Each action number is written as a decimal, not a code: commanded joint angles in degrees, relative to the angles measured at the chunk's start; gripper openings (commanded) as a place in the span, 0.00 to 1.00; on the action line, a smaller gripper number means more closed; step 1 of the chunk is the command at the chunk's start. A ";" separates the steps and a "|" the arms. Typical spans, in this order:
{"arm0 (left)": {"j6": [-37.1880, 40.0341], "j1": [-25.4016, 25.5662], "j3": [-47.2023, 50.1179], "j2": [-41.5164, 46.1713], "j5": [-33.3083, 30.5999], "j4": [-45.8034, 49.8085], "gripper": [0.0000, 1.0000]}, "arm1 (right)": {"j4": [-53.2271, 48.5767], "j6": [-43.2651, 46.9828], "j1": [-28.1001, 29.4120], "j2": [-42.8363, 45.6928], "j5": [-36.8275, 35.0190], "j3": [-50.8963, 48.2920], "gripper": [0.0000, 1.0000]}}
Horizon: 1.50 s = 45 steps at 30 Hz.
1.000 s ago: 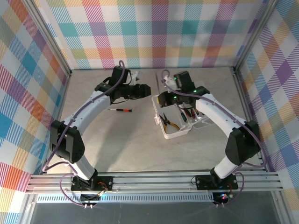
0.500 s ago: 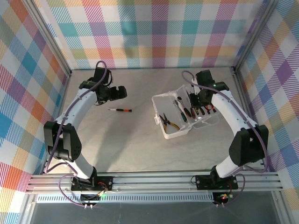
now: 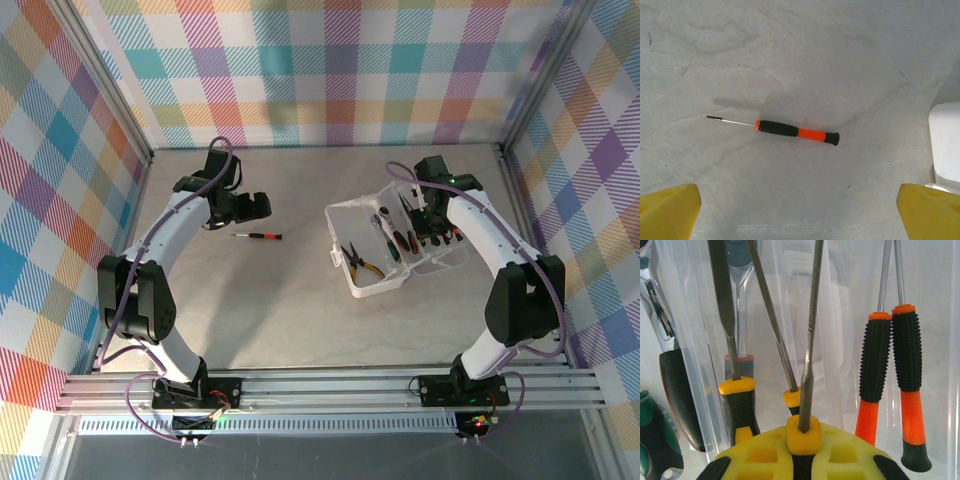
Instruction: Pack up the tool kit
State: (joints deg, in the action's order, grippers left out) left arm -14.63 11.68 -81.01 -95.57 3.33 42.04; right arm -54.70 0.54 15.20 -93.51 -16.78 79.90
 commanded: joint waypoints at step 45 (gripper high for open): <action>-6.07 -0.87 5.87 -13.66 6.22 -10.19 0.93 | 1.87 0.88 4.48 5.57 10.16 2.60 0.99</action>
State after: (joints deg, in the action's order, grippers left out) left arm -17.34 11.42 -76.05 -108.33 5.85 36.25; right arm -53.45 0.95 19.33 -87.48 -8.75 82.46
